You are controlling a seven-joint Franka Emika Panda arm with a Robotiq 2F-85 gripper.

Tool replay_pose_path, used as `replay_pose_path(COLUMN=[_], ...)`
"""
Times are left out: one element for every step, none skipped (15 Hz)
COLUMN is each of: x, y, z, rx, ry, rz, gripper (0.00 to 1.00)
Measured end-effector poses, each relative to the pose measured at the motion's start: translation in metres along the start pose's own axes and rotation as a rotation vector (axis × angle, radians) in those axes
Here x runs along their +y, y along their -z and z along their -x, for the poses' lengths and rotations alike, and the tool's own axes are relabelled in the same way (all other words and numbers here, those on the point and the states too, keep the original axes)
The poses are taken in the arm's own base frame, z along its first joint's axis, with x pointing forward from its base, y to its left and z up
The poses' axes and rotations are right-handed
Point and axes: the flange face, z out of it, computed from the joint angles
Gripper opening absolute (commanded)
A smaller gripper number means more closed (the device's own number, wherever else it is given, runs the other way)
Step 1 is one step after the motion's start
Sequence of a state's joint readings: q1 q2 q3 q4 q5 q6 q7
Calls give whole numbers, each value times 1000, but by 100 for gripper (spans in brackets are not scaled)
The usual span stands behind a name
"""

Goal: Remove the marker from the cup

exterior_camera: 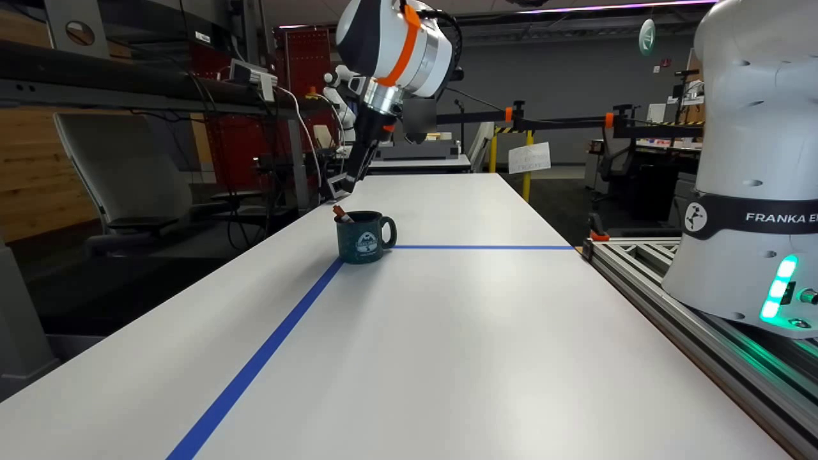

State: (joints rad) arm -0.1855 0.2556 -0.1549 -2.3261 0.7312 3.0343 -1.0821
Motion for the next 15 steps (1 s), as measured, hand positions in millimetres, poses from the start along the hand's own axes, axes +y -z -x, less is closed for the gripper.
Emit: replay_pose_path(x=[0, 0, 0, 0, -1, -1, -2, -3, -5, -7, -9, -11, -13, -14, -15], y=[-1, -2, -3, -4, -7, -10, -12, -15, -16, -18, -19, -19, -18, -18, -17], z=[0, 0, 1, 2, 4, 5, 6, 6, 4, 3, 0, -3, -6, -10, -13], rx=[-1, -2, -4, -8, -12, -16, -16, -14, -10, -4, 3, 11, 22, 33, 44], ry=[0, 0, -1, -2, -3, -4, -8, -9, -8, -5, 0, 9, 20, 34, 48], rz=[1, 0, 0, 0, 1, 4, 8, 11, 10, 6, 0, -7, -13, -20, -28], gripper=[100, 100, 100, 100, 100, 100, 100, 100, 100, 100, 100, 100, 100, 100, 100])
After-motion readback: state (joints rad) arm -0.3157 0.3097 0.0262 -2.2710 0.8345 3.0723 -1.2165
